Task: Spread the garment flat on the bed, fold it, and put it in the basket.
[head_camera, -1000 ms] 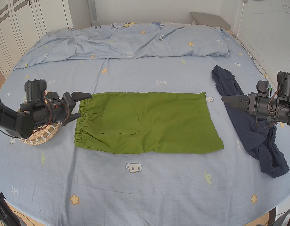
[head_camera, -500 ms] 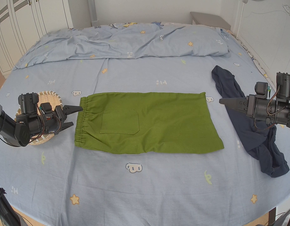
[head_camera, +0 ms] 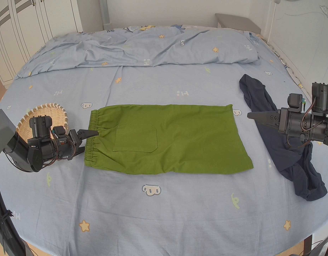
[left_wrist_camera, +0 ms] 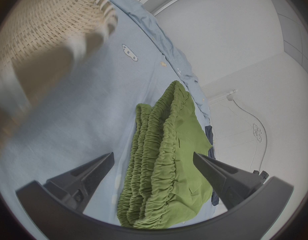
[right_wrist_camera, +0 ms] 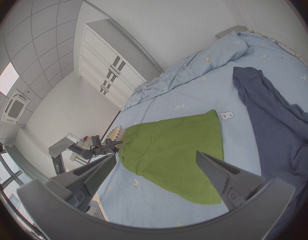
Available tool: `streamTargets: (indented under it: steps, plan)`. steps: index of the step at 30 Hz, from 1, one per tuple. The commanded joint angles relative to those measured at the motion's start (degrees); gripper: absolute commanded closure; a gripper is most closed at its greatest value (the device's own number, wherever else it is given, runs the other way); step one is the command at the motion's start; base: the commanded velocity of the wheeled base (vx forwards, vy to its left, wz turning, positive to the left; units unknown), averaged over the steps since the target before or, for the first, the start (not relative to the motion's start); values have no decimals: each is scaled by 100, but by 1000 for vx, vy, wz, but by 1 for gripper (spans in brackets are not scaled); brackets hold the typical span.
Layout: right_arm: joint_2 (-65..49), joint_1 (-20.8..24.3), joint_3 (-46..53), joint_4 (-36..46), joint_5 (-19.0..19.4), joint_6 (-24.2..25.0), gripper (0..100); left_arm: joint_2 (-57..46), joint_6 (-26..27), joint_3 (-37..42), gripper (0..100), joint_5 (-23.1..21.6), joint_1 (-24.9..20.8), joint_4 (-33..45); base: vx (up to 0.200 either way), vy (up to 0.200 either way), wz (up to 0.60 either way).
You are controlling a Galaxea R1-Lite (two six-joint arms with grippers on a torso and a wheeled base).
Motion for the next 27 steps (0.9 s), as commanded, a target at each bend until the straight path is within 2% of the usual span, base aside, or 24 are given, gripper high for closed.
streamTargets:
  steps: [1,11,27]
  plan:
    - [29,9,2,3,3,1,0,-5,-5,52,0,-6,-26,4,0,0,0]
    - [20,9,11,3,3,-8,0,-445,-5,227,0,65,-202,-5,0,0,0]
    - [20,62,55,-14,11,-8,0,-418,4,254,0,65,-246,4,0,0,0]
